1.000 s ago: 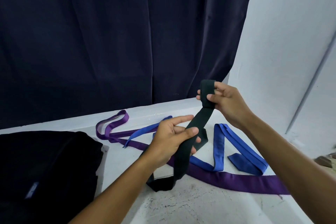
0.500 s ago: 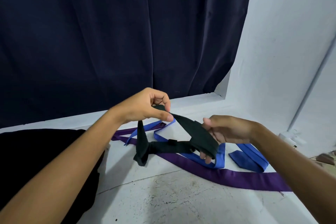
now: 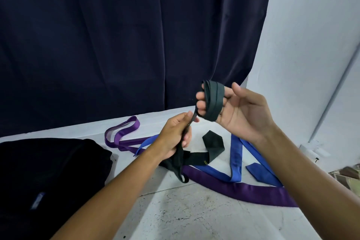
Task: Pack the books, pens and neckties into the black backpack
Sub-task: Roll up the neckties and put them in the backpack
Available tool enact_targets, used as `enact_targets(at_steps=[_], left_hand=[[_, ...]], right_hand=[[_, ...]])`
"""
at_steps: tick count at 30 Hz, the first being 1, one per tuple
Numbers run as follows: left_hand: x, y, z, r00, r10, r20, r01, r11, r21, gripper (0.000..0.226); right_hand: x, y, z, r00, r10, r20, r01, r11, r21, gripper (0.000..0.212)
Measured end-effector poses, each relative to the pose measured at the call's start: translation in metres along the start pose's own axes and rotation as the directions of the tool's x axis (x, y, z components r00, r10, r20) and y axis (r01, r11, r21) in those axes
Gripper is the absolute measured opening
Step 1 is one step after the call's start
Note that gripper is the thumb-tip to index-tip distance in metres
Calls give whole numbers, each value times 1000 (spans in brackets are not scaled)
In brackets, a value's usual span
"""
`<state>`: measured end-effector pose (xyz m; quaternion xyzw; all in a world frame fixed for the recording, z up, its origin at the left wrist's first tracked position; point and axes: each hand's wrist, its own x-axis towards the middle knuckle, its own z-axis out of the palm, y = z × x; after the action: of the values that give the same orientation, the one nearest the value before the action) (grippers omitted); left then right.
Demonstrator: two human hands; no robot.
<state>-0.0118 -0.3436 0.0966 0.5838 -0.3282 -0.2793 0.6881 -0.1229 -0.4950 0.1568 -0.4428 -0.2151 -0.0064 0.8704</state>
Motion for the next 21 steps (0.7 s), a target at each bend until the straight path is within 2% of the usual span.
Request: enact_targets(at_steps=[2,4,7,14,17,19,21], left_hand=[[0,-4,4,993,107,-42,-105,993,48,40],[1,-7,6,970,239,-40,-232,964,131,37],[0,-3,9,953,294,-73,-272,936,225,33],[-7,-6,10,964,234,-125,-200,951,235,22],[-16,-7,11,967,233,-98,-207,953,221,25],[-25,-2,16,973,221,-70,-203,958,200,17],[-31,5,21,988,146,-49,-140,983,116,50]], right_hand=[[6,-5,6,997,-45,-55,42,998,-48,59],[10,-9,11,994,-68,-85,63,996,-68,61],[13,-13,16,986,-99,-137,85,990,-109,62],[17,-17,11,956,-173,-237,104,955,-278,54],[16,-16,-1,933,-205,-297,80,920,-384,50],[15,-13,-11,914,-231,-335,55,887,-459,51],[14,-10,-18,898,-244,-366,15,848,-529,53]])
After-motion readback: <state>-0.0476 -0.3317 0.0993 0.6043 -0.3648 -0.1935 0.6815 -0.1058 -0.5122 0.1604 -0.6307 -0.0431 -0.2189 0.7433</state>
